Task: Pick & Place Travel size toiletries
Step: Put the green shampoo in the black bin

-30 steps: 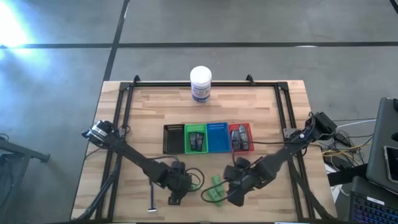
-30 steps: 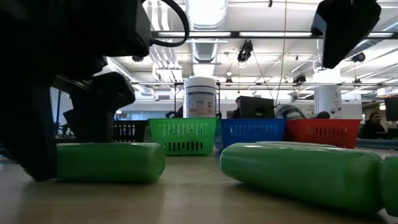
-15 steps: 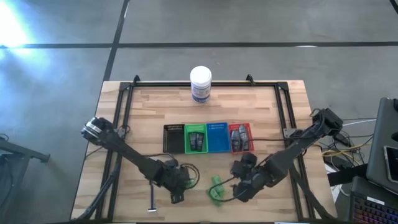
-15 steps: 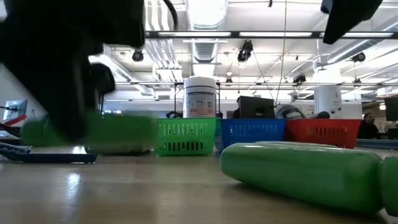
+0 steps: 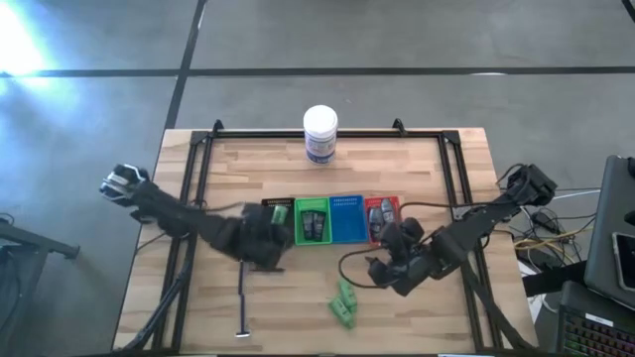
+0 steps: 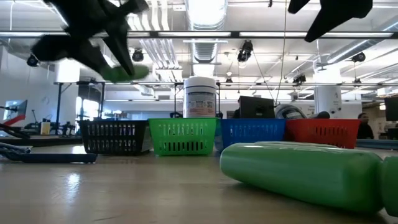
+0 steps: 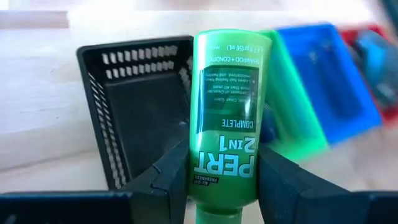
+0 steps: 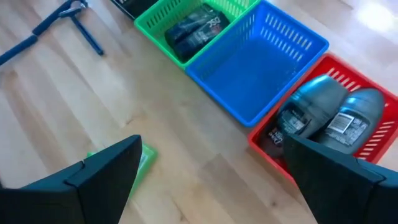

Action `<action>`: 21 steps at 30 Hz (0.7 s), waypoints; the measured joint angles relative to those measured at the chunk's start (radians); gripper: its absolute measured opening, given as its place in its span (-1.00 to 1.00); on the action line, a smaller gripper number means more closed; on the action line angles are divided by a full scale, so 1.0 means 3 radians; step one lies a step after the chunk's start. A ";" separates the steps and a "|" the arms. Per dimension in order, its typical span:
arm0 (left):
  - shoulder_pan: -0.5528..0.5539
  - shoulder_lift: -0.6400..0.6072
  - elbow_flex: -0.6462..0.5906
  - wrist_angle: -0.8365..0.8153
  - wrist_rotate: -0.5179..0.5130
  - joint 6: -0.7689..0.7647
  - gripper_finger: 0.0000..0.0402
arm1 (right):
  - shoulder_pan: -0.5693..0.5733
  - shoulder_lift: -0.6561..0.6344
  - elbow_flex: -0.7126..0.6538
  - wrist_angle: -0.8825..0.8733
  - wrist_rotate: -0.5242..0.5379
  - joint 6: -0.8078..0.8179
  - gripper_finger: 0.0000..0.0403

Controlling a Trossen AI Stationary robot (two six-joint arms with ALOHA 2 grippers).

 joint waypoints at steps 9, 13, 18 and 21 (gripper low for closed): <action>0.0772 0.0062 -0.0319 0.0359 0.0619 0.0492 -0.26 | -0.0049 0.0003 -0.0003 -0.0001 -0.0107 0.0009 0.92; 0.0874 0.0061 -0.0444 0.0393 0.0884 0.0506 -0.26 | -0.0042 -0.0004 -0.0003 -0.0004 -0.0154 0.0135 0.92; 0.0860 0.0060 -0.0459 0.0551 0.0957 0.0425 -0.26 | -0.0042 -0.0005 -0.0003 -0.0005 -0.0170 0.0179 0.92; 0.0861 0.0061 -0.0461 0.0559 0.0936 0.0394 -0.25 | -0.0042 -0.0005 -0.0003 -0.0005 -0.0170 0.0179 0.92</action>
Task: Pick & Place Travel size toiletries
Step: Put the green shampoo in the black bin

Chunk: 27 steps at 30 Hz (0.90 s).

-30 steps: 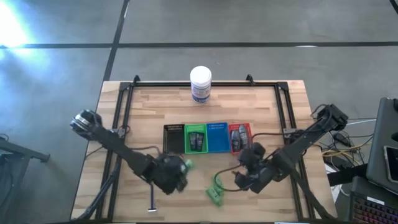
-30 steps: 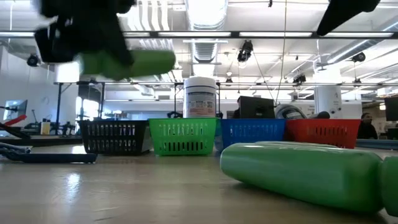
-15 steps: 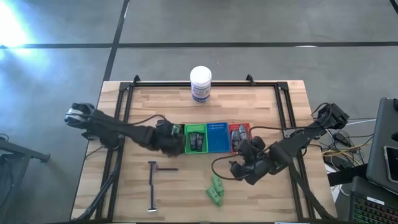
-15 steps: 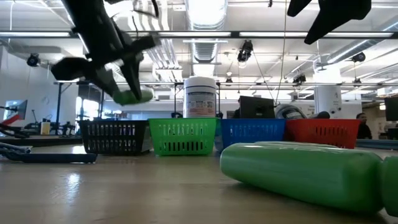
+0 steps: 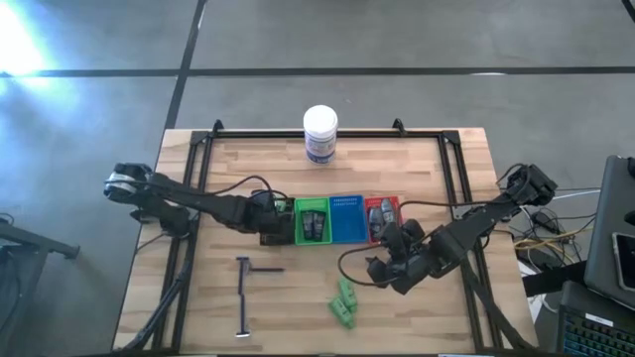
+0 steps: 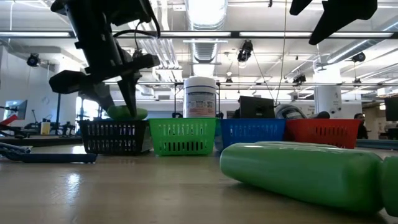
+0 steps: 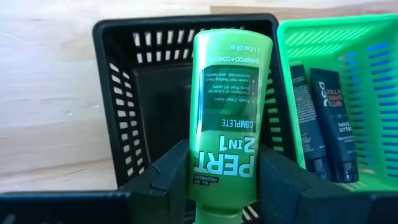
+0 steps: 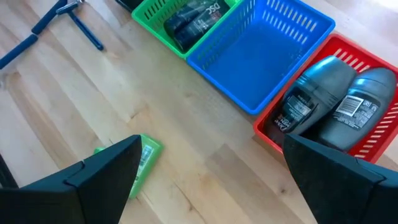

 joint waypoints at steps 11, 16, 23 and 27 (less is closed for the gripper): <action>-0.0015 0.0000 0.0000 -0.0001 0.0026 -0.0028 0.11 | 0.0000 0.0000 0.0000 -0.0002 0.0000 -0.0004 0.92; -0.0133 -0.0048 0.0071 -0.0007 0.0076 0.0155 0.21 | 0.0001 -0.0005 0.0000 -0.0008 -0.0121 -0.0036 0.92; -0.0708 -0.0057 0.0555 0.0342 0.0086 0.1450 0.20 | 0.0039 0.0096 -0.0045 0.0011 -0.0630 0.0204 0.92; -0.1085 -0.0012 0.0714 0.0292 0.0095 0.2046 0.20 | 0.0079 0.0293 -0.0048 0.0070 -0.0705 0.0299 0.92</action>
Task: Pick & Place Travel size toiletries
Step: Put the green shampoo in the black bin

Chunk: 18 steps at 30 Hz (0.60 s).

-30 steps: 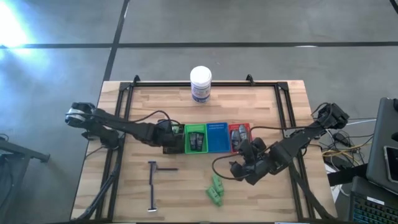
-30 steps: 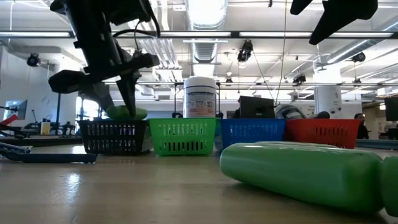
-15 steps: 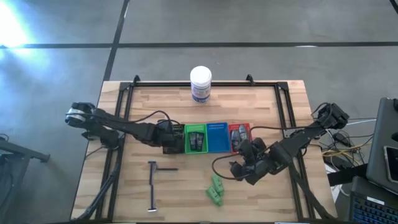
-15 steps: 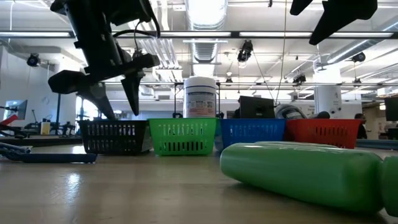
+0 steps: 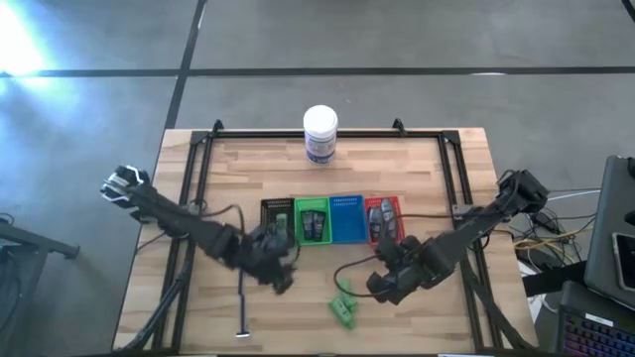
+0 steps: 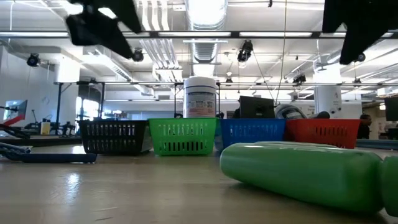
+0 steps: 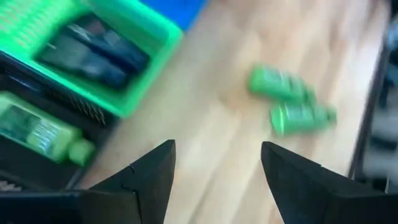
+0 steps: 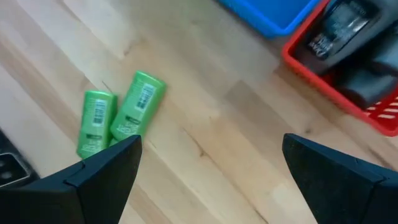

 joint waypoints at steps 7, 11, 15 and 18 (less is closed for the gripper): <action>-0.0478 0.0021 -0.0044 -0.0127 0.0436 0.0270 0.20 | 0.0092 0.0124 0.0031 0.0230 -0.0137 0.0073 0.92; -0.0686 0.0050 -0.0078 -0.0129 0.0446 0.0596 0.20 | 0.0098 0.0183 0.0017 0.0593 -0.0174 0.0214 0.92; -0.0804 0.0061 -0.0124 -0.0307 0.0434 0.0706 0.20 | 0.0094 0.0408 0.0016 0.0956 -0.0169 0.0285 0.92; -0.0839 0.0060 -0.0124 -0.0446 0.0431 0.0570 0.20 | 0.0082 0.0612 0.0073 0.0924 -0.0186 0.0448 0.92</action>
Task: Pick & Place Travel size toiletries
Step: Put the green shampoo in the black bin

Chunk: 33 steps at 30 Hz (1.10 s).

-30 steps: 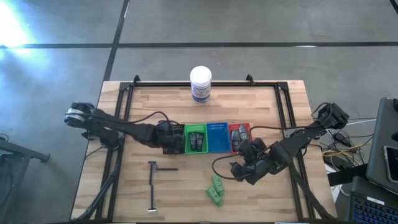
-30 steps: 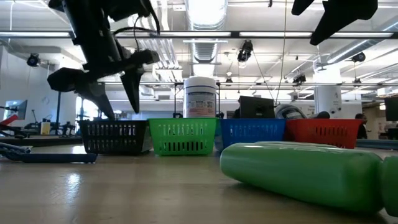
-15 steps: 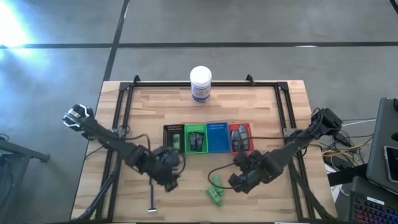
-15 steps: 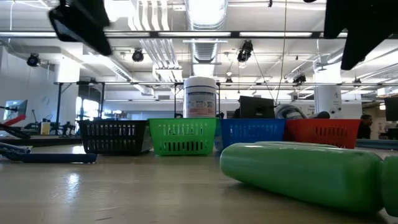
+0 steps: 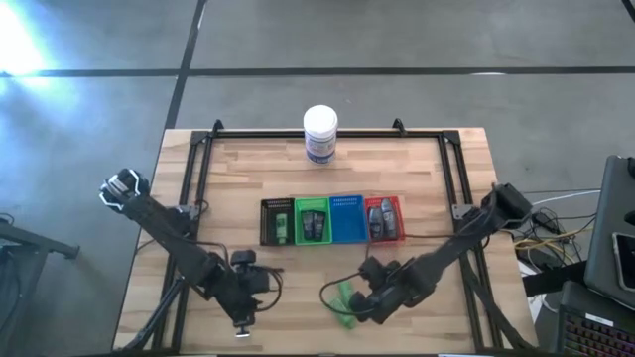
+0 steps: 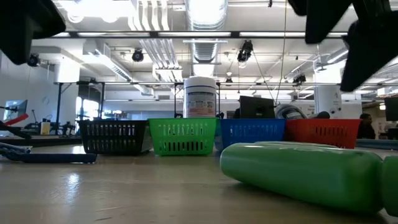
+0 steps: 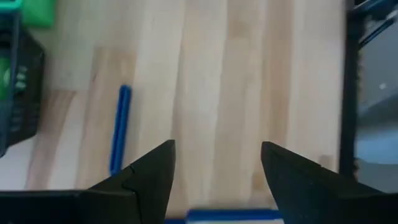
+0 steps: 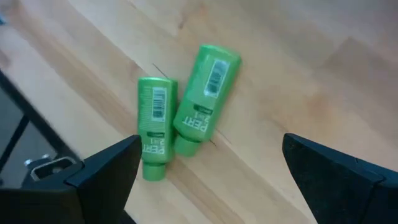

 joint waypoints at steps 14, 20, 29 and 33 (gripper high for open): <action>-0.0008 -0.0160 -0.0248 0.0179 0.0023 0.0332 0.20 | -0.0095 0.0324 0.0368 -0.0385 -0.0034 0.0473 0.92; 0.0099 -0.0087 -0.0296 0.1049 0.0003 0.1911 0.20 | -0.0073 0.0073 0.0411 -0.0720 -0.0116 0.0461 0.92; 0.0757 0.0632 0.0098 0.1813 0.0727 0.3056 0.15 | -0.0072 -0.0581 0.0014 -0.0929 0.0014 0.0703 0.92; 0.0870 0.1141 0.0594 0.1782 0.1071 0.3401 0.12 | -0.0058 -0.0924 -0.0276 -0.0927 0.0101 0.0840 0.92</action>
